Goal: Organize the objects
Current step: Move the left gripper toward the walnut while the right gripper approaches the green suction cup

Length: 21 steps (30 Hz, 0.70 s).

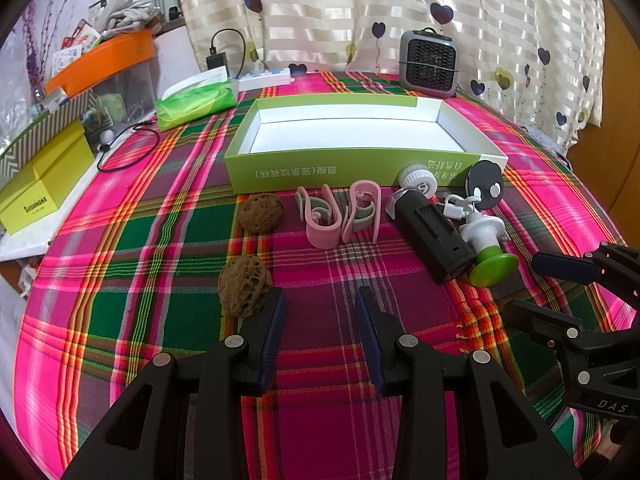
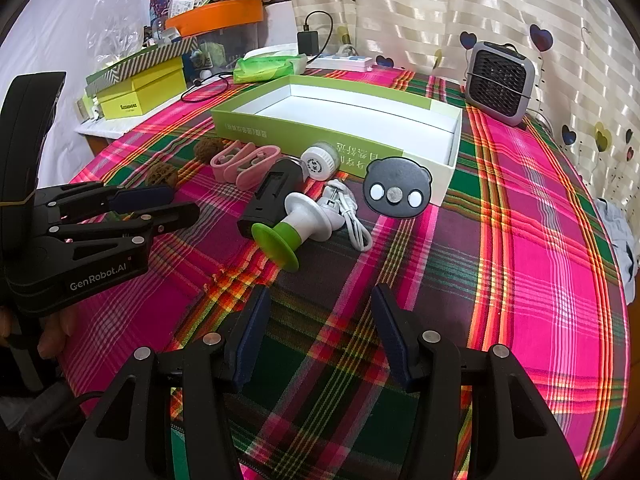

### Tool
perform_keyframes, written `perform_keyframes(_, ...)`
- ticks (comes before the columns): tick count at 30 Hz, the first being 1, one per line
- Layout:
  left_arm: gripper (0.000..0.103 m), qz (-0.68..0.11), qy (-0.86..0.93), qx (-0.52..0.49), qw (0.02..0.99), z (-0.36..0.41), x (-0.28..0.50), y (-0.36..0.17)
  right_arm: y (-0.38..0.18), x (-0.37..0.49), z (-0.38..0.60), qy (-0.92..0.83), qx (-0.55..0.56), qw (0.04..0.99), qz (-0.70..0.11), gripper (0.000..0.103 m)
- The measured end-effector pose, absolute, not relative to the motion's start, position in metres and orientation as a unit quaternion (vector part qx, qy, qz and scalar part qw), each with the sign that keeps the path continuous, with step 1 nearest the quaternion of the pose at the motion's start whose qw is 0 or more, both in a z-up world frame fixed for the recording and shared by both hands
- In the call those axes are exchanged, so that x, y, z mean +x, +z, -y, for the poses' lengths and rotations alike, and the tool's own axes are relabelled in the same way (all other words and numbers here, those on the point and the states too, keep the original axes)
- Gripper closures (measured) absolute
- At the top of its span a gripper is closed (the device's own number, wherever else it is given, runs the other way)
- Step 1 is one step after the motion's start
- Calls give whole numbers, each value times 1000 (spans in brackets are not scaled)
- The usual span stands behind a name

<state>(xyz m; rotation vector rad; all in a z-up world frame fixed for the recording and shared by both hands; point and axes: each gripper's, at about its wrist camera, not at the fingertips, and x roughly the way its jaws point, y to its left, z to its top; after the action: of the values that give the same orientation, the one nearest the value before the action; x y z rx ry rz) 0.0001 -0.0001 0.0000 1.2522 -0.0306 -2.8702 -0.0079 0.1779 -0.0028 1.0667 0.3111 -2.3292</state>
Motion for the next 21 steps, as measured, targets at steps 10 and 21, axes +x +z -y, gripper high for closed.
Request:
perform_keyframes(10,69,10,-916,401,6,0,0,0,-3,-8,-180,-867,397,277,-115,50)
perform_keyframes(21,69,11,-916,401,5,1,-1,1,-3,-9,-177,-867,397,277,-117,50)
